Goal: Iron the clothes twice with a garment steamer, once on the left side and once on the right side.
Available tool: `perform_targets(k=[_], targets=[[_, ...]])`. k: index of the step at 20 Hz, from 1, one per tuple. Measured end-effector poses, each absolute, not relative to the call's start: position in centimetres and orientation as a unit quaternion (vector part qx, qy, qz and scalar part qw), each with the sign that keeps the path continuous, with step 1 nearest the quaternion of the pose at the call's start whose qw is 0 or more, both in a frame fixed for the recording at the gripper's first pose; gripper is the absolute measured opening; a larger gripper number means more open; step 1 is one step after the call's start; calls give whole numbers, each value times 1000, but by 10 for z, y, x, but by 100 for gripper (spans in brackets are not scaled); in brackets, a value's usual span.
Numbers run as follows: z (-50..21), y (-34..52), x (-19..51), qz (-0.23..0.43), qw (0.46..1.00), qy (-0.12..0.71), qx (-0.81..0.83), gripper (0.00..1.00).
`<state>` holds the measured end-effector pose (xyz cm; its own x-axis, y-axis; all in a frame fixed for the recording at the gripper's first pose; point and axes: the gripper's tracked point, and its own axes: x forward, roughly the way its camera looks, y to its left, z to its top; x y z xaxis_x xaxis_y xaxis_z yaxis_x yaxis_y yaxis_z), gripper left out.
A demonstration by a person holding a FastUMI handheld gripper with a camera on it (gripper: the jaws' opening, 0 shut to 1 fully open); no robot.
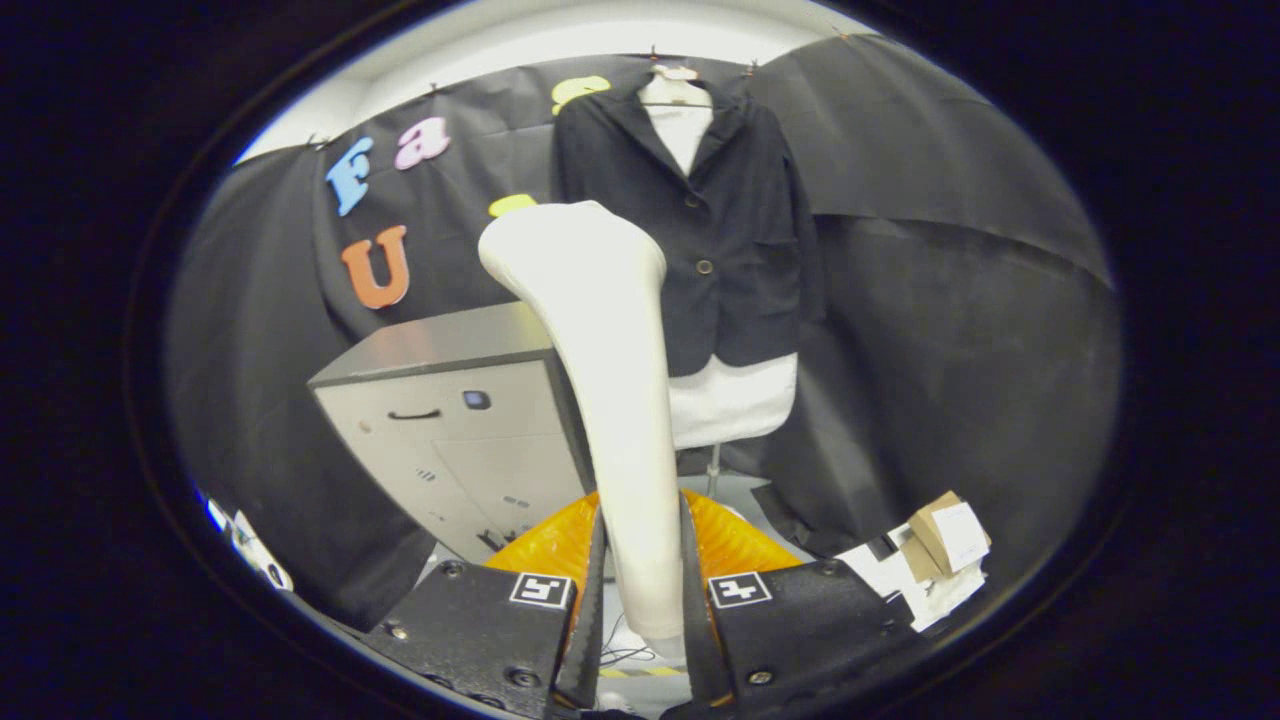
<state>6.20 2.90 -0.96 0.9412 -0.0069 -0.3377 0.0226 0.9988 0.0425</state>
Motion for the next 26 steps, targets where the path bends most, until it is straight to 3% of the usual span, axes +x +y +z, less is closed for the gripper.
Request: perform_targets(k=[9,15,26], targets=[[-62,92,-2,36,980,191,-33,37],[-74,114,-8,63,976,203,-53,37],[-72,108,-2,47,977,207,-26,37]])
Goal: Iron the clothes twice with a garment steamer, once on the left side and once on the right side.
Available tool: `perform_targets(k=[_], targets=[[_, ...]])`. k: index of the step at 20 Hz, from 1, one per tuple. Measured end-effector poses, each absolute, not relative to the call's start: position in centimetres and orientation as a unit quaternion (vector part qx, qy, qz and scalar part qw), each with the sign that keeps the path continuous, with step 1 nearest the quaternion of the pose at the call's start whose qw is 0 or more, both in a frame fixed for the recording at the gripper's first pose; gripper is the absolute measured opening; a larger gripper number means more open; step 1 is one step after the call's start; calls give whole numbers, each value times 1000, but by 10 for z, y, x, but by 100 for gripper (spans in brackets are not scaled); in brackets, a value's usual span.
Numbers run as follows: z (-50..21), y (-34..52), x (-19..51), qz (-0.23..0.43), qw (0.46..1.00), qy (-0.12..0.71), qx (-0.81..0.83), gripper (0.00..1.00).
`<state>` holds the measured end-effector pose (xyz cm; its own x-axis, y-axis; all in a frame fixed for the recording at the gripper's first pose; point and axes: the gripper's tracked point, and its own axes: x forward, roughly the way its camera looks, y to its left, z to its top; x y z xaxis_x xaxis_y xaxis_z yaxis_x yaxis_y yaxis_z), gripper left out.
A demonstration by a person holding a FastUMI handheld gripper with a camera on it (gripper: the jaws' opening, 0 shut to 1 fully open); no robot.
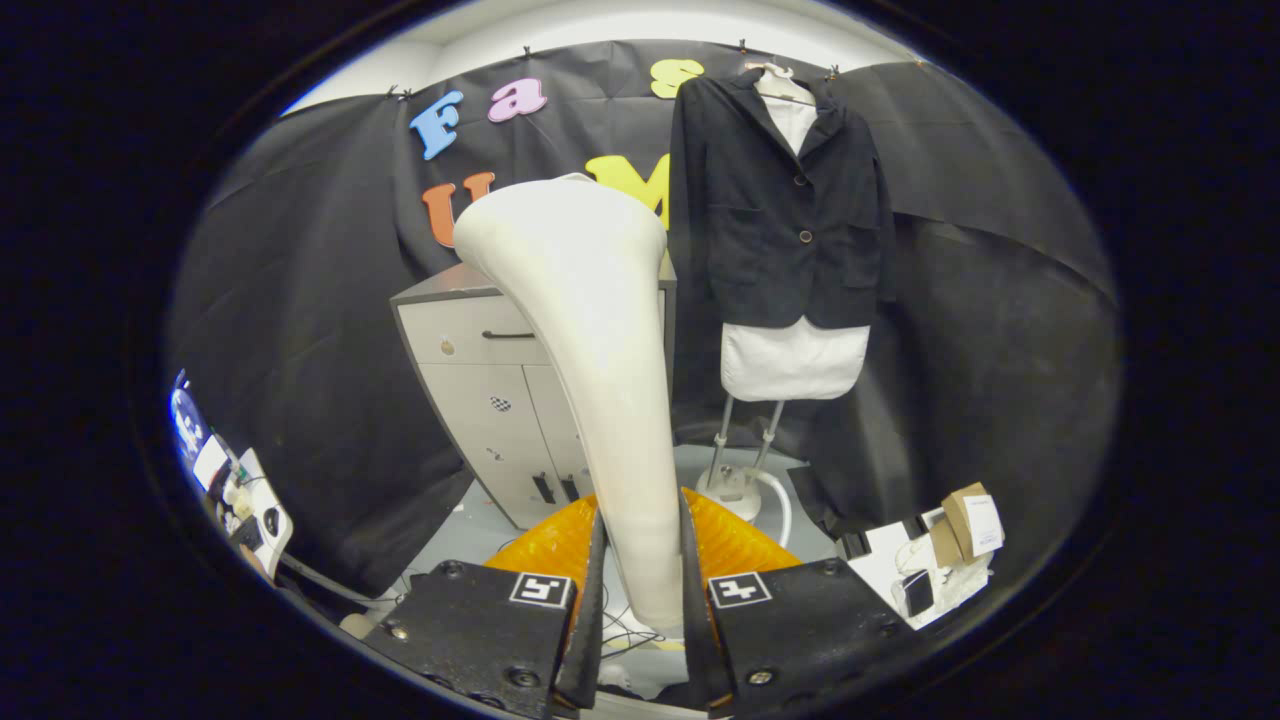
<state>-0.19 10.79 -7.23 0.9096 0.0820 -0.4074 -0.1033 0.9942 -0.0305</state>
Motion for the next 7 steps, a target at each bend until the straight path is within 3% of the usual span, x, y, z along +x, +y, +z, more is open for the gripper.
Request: perform_targets(k=[7], targets=[[-77,114,-4,52,974,216,-31,37]])
